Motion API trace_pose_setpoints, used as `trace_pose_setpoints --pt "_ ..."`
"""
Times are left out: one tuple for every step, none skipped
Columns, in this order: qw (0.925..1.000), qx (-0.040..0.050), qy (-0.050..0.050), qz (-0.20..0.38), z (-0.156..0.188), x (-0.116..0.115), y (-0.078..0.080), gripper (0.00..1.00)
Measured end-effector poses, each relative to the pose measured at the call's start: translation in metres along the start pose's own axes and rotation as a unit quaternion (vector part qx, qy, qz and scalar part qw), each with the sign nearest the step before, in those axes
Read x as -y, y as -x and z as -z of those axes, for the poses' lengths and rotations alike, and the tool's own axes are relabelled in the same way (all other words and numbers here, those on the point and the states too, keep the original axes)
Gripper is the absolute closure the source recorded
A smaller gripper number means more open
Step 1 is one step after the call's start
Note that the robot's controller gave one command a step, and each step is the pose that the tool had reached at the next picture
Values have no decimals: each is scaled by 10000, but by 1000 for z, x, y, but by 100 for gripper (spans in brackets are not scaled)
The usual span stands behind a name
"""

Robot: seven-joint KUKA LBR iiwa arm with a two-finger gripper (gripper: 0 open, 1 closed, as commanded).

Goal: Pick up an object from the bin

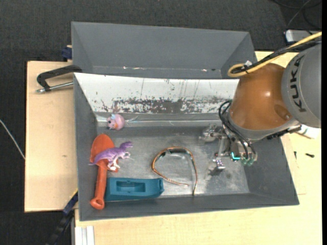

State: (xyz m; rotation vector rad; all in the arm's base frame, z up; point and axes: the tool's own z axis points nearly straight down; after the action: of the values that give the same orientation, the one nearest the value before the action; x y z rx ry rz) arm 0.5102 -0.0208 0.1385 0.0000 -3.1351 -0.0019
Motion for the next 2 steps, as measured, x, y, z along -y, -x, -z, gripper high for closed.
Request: trace_pose_setpoints --pt "10000 37 -2 3 3 0 2 0" --pt "9999 73 -8 152 -37 -14 15 0"
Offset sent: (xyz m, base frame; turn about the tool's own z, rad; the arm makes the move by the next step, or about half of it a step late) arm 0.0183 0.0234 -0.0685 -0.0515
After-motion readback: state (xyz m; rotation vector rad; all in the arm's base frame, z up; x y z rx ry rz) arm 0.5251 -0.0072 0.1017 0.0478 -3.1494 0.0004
